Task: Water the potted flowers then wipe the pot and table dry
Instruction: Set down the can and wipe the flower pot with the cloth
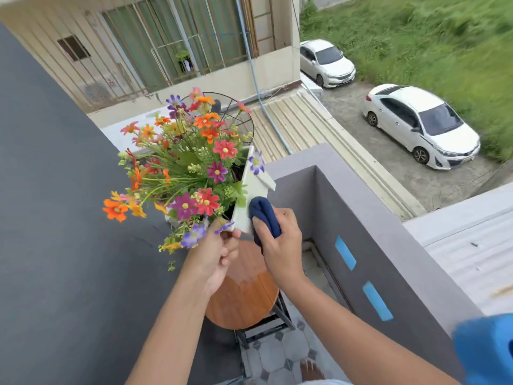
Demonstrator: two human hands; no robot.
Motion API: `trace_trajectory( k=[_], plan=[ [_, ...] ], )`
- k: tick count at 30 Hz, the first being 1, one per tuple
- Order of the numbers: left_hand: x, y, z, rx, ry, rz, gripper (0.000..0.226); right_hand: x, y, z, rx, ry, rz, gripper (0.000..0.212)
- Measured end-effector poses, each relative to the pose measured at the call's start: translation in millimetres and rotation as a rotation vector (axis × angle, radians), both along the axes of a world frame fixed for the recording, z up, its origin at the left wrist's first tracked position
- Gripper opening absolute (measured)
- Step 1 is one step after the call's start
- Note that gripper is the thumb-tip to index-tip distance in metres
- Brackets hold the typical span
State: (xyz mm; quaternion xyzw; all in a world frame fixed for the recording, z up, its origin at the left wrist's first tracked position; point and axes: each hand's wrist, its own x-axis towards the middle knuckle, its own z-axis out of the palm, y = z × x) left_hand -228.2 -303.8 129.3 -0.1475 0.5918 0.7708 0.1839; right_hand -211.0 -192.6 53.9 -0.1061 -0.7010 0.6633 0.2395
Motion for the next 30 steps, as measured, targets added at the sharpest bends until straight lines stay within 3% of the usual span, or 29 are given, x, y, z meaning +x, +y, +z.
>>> trace_trajectory(
  k=[8, 12, 17, 21, 23, 27, 30],
  plan=[
    [2.7, -2.3, 0.5, -0.154, 0.034, -0.066, 0.034, -41.3, 24.2, 58.1, -0.126, 0.081, -0.095, 0.023],
    [1.1, -15.8, 4.4, -0.209, 0.018, -0.13, 0.039, -58.2, 50.7, 55.8, -0.154, 0.008, -0.106, 0.014],
    [-9.5, -33.4, 11.5, -0.255, 0.019, -0.206, 0.035, -70.7, 81.0, 64.2, -0.207, -0.079, 0.052, 0.024],
    [-20.4, -55.0, 16.7, -0.378, 0.061, -0.379, 0.052, -76.3, 89.7, 70.9, -0.105, -0.157, 0.211, 0.03],
    [-22.5, -60.0, 20.8, -0.39, 0.089, -0.434, 0.047, -76.7, 90.4, 74.5, -0.166, -0.17, 0.259, 0.041],
    [-22.3, -58.5, 24.6, -0.336, 0.092, -0.416, 0.037, -77.2, 91.2, 81.3, -0.151, -0.226, 0.35, 0.014],
    [-22.7, -58.7, 20.8, -0.384, 0.094, -0.443, 0.03, -79.6, 93.0, 76.5, -0.064, -0.336, 0.369, 0.018]
  ],
)
